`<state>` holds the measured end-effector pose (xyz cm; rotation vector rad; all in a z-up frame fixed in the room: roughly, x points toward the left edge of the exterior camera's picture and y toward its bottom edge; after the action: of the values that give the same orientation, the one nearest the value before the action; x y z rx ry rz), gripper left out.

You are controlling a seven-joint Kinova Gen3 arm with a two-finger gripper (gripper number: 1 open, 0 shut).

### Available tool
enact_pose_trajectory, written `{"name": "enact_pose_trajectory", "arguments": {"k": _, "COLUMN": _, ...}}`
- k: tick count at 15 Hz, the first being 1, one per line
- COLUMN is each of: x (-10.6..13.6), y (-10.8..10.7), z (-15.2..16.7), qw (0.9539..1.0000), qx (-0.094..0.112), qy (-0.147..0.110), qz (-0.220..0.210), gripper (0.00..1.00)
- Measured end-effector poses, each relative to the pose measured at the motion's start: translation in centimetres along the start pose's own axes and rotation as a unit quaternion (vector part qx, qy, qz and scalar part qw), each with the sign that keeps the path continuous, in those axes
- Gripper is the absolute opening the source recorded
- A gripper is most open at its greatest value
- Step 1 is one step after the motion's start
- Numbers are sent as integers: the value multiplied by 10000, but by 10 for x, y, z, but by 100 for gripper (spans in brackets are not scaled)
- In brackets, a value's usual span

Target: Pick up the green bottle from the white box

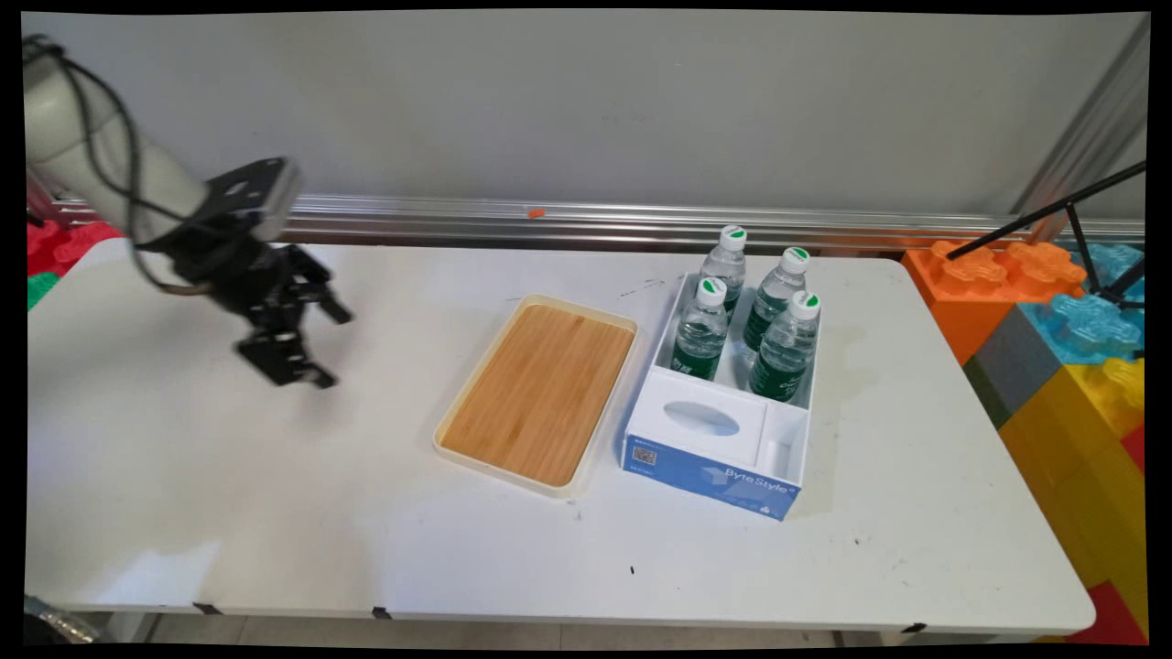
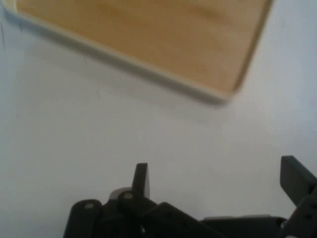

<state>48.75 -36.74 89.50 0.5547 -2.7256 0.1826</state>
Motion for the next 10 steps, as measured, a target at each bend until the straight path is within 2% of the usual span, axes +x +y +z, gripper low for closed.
{"name": "enact_pose_trajectory", "arguments": {"k": 4, "x": 76, "y": 5, "z": 17, "qw": 9988, "qx": 247, "qy": 325, "qz": -264, "gripper": 100}}
{"name": "enact_pose_trajectory", "arguments": {"k": 10, "x": 170, "y": 10, "z": 35, "qw": 9966, "qx": 486, "qy": 472, "qz": -479, "gripper": 100}}
